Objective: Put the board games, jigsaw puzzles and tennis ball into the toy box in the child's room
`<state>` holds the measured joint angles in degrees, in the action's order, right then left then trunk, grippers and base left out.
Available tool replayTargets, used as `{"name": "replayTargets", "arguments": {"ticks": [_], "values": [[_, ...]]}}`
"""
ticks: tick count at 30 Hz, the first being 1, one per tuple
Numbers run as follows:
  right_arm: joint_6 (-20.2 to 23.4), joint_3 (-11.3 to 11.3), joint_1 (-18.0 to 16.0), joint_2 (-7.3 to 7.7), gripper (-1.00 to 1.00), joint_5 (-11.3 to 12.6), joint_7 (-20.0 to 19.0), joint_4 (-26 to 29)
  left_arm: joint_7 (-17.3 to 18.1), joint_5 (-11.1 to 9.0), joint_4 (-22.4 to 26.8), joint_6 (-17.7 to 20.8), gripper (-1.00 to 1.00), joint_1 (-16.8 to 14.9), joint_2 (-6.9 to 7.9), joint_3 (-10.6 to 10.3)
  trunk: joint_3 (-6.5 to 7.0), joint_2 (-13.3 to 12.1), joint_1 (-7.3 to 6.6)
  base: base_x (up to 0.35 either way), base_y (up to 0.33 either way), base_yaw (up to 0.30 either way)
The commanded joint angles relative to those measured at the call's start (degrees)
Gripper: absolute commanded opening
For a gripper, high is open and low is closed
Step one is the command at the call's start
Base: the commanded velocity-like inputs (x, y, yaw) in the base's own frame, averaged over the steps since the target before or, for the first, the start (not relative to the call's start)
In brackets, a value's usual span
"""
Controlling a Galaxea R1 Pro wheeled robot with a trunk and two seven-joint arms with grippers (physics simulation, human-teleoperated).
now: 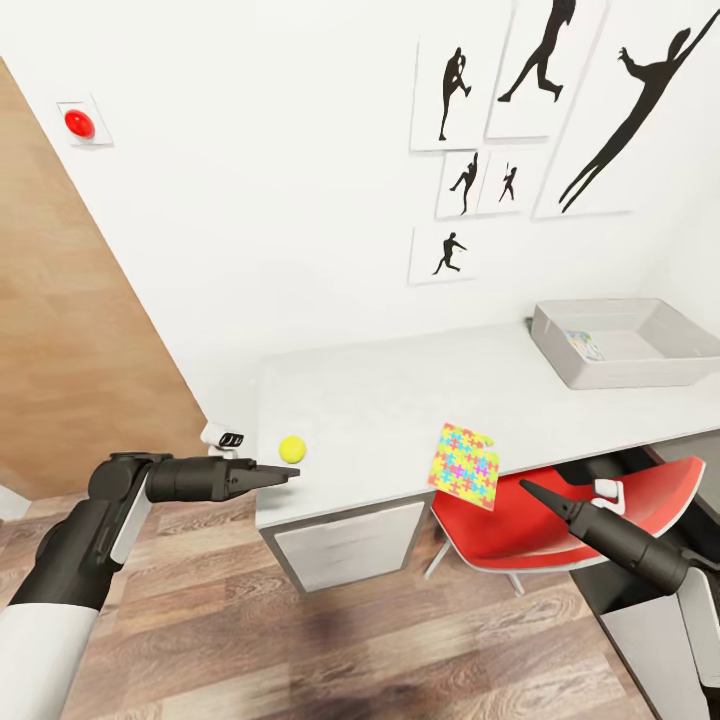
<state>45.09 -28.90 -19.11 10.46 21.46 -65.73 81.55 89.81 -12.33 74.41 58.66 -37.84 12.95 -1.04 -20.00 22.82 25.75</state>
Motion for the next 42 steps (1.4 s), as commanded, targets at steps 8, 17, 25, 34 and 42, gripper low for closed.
{"name": "replayTargets", "arguments": {"ticks": [8, 17, 25, 34, 42], "values": [[0.14, -0.01, -0.05, -0.38, 1.00, 0.24, -0.13, -0.32, 0.19, 0.02, -0.35, 0.58, 1.00, -0.04, 0.06, -0.10, -0.09, 0.10, 0.03, 0.000, 0.000, 0.000], [-0.45, -0.10, -0.04, -0.43, 1.00, 0.32, -0.14, -0.87, 0.19, 0.10, -0.66, 0.58, 1.00, -0.04, -0.07, -0.19, -0.09, 0.10, 0.03, 0.000, 0.000, 0.000], [-2.26, -0.10, -0.03, -0.41, 1.00, 0.34, -0.17, -1.37, 0.19, 0.11, -0.67, 0.58, 1.00, -0.04, -0.06, -0.19, -0.03, 0.10, 0.03, -0.075, -0.014, 0.047], [-2.37, -0.10, -0.04, -0.40, 1.00, 0.34, -0.26, -1.47, 0.19, 0.12, -0.81, 0.53, 1.00, 0.03, -0.06, -0.19, 0.41, 0.10, 0.03, -0.095, -0.133, 0.213], [-4.09, -0.10, 0.03, -0.36, 1.00, 0.39, -0.45, -1.58, 0.19, 0.09, -0.93, -0.18, 1.00, 0.04, -0.05, -0.21, 1.08, 0.10, 0.03, -0.006, -0.014, 0.140]]}}
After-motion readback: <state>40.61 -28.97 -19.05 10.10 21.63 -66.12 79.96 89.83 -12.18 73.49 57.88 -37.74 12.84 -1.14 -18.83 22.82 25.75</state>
